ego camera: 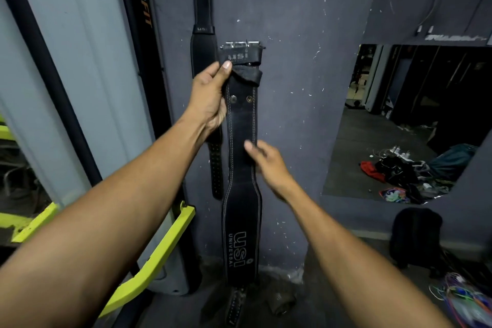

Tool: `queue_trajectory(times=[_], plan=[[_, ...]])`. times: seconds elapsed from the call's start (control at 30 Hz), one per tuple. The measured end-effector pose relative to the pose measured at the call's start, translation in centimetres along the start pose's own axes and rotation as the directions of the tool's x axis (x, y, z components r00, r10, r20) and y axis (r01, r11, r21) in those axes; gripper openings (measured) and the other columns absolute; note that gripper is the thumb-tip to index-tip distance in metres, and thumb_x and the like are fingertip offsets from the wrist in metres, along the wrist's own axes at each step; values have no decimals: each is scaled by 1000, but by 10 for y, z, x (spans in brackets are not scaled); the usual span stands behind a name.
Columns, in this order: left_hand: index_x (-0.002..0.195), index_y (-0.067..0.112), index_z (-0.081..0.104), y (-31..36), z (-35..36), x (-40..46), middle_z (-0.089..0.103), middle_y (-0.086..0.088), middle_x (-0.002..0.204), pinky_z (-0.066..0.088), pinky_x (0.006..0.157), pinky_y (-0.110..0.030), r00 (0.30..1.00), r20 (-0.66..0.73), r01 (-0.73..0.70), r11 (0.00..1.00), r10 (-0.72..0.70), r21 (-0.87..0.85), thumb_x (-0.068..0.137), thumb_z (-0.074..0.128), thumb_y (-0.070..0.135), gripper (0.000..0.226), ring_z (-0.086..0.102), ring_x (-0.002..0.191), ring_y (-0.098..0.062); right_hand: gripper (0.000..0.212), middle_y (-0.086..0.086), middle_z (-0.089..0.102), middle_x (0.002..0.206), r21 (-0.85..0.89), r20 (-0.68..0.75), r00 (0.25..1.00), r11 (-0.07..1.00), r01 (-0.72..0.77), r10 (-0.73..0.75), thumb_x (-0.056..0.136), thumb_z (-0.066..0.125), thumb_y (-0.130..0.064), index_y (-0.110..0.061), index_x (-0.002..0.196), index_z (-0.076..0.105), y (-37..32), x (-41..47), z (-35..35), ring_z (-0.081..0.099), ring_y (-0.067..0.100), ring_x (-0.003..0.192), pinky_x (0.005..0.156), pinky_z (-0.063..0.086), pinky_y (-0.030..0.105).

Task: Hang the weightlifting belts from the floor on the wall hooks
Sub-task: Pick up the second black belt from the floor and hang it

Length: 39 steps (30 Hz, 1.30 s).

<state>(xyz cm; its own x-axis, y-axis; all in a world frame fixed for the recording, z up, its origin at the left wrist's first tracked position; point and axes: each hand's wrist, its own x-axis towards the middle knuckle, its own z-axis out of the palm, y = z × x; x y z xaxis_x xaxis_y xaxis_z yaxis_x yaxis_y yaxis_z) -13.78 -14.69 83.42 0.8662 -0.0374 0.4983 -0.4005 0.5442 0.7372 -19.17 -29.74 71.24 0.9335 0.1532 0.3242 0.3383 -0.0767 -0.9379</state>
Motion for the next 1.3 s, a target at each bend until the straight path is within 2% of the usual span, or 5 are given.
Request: queue_trajectory(times=[0.23,0.67,0.9,1.1,1.3], plan=[[112,-2,65,2,3,-2,74,-18,99,58,90,-42,1000,26,-5,1000,6,-16,103,53,9,19,73,87,-24,17,6,75,112,119,-72,976,970,212,-204,107,59,-21,-17,119,70,-51,43,12,71,18,100,94,60,38],[113,-7,64,53,12,38,73,-24,102,58,91,-49,993,37,-113,994,114,-9,102,54,6,20,74,86,-30,31,-7,76,124,-90,102,971,975,-205,214,97,74,-23,-28,127,67,101,-45,14,72,7,116,109,56,41],[126,-11,58,33,10,22,73,-20,107,56,95,-46,998,24,-54,998,53,28,102,53,7,30,74,91,-24,11,-21,65,79,-60,13,1000,998,-21,22,102,66,-26,-26,91,66,27,19,-5,59,-3,77,83,48,24],[125,-11,59,10,3,9,68,-29,113,51,102,-58,1000,25,0,997,-2,74,101,55,7,30,70,99,-34,29,-1,66,110,101,-118,979,979,179,-167,112,41,-36,-18,129,55,-66,64,-19,66,10,89,72,57,19],[131,-8,58,-2,7,3,65,-26,127,50,107,-45,997,74,21,998,-25,53,102,53,5,33,67,113,-32,48,5,79,118,5,-200,944,963,269,-263,101,52,-55,-16,119,72,-122,99,-13,74,19,114,109,54,48]])
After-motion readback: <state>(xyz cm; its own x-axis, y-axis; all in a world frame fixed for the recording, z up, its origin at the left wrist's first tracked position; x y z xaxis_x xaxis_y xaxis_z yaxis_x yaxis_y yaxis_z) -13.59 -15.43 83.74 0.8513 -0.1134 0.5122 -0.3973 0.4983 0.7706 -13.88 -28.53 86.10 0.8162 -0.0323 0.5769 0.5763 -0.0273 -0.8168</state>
